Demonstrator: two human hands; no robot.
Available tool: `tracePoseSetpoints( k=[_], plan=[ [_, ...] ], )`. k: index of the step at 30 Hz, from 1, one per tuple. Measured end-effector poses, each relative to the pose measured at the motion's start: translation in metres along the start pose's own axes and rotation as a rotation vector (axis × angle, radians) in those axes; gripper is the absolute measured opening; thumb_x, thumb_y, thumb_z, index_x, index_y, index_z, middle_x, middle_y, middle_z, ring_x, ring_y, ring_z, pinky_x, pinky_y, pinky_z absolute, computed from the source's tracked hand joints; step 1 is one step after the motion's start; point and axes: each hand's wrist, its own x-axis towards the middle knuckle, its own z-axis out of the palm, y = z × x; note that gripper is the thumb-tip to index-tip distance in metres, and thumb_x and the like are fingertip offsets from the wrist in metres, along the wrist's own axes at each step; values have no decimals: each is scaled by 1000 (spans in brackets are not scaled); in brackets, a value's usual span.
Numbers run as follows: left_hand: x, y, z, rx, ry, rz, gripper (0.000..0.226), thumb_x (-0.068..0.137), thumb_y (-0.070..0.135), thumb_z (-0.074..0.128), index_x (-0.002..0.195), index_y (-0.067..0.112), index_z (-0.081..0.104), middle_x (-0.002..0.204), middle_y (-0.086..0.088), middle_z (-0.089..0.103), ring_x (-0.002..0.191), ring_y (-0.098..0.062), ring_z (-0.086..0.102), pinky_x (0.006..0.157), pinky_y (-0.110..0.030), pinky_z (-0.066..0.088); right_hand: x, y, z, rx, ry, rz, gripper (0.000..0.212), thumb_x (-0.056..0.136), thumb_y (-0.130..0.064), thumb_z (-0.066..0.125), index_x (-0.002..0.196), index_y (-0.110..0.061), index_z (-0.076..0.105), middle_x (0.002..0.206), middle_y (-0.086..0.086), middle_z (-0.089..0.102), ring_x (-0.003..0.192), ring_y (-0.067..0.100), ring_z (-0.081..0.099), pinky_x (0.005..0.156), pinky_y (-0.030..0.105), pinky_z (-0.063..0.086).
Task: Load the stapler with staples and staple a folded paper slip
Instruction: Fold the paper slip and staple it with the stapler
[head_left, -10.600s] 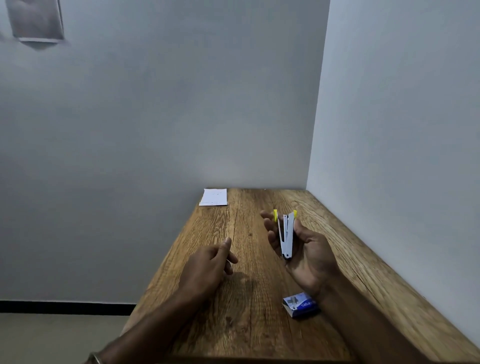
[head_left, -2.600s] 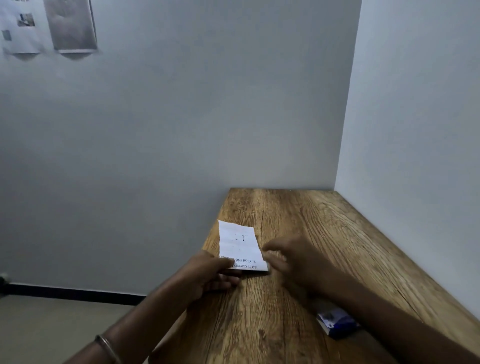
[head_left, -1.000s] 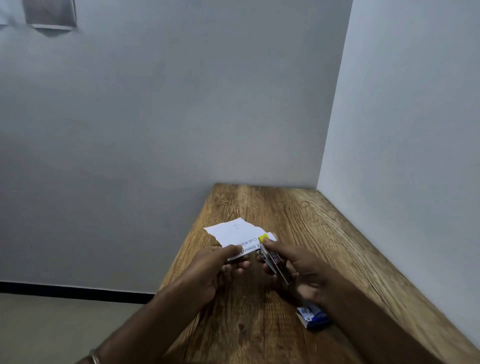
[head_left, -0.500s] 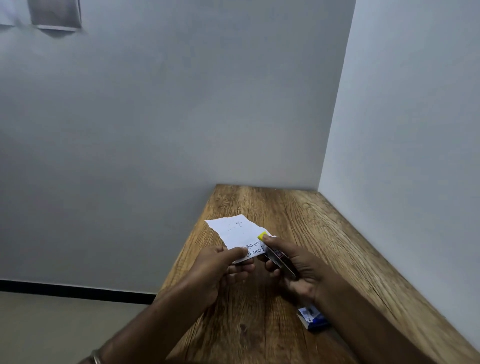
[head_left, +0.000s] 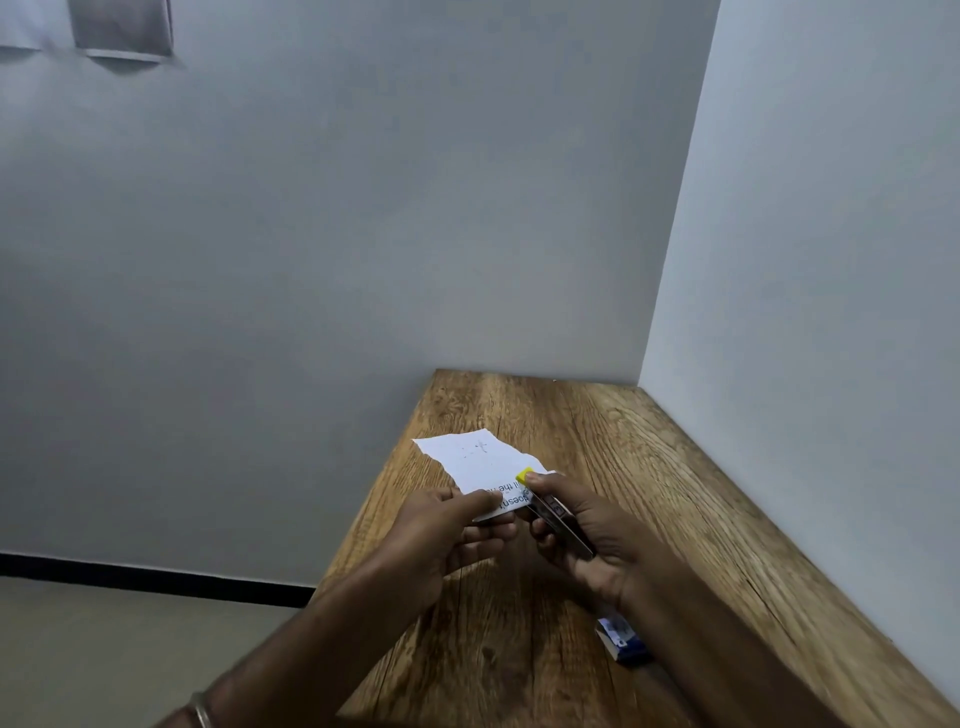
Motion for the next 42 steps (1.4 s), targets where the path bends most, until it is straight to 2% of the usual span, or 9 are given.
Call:
tracePoseSetpoints(
  k=[8, 16, 23, 32, 36, 40, 42],
  plan=[
    [1, -1, -1, 7, 8, -3, 20, 87, 7, 71, 99, -8, 68, 85, -23, 76, 71, -23, 76, 56, -24, 60, 3, 1, -1, -11, 35, -29, 40, 54, -18, 84, 89, -1, 72, 72, 10, 67, 46, 11, 54, 40, 17, 43],
    [2, -3, 1, 12, 11, -3, 21, 88, 6, 69, 101, -9, 66, 83, -24, 75, 70, -23, 76, 59, -26, 62, 2, 4, -6, 22, 15, -9, 38, 52, -19, 87, 85, -3, 74, 71, 9, 69, 48, 11, 57, 42, 18, 44],
    [3, 0, 0, 7, 25, -4, 16, 87, 4, 69, 97, -8, 67, 78, -20, 76, 66, -21, 75, 53, -24, 59, -2, 2, -8, 55, -105, 18, 24, 73, -30, 86, 87, -11, 81, 79, 6, 71, 59, 13, 60, 47, 20, 46],
    [4, -3, -4, 15, 14, -8, 17, 87, 5, 70, 97, -8, 68, 81, -22, 76, 68, -22, 75, 55, -25, 60, -7, 0, -7, 42, -114, 32, 27, 70, -30, 85, 86, -9, 81, 83, 9, 69, 61, 13, 59, 46, 18, 46],
    [5, -1, -7, 19, 3, -11, 21, 87, 8, 71, 101, -8, 68, 87, -22, 76, 71, -22, 76, 56, -25, 60, -13, -4, -12, -67, -122, 4, 36, 67, -33, 81, 93, -9, 79, 84, 9, 71, 63, 12, 58, 49, 19, 43],
    [7, 7, -12, 14, 7, 3, 25, 86, 9, 72, 103, -7, 66, 87, -21, 76, 69, -21, 75, 53, -24, 59, -17, -11, -28, -164, -118, -20, 43, 75, -24, 71, 110, 0, 70, 91, 12, 73, 68, 12, 61, 58, 22, 42],
    [8, 10, -15, 12, 2, -1, 27, 85, 10, 73, 104, -7, 67, 88, -21, 76, 69, -21, 75, 52, -24, 58, -18, -15, -37, -212, -106, -49, 40, 75, -22, 70, 107, 1, 72, 96, 13, 74, 71, 12, 62, 62, 24, 44]
  ],
)
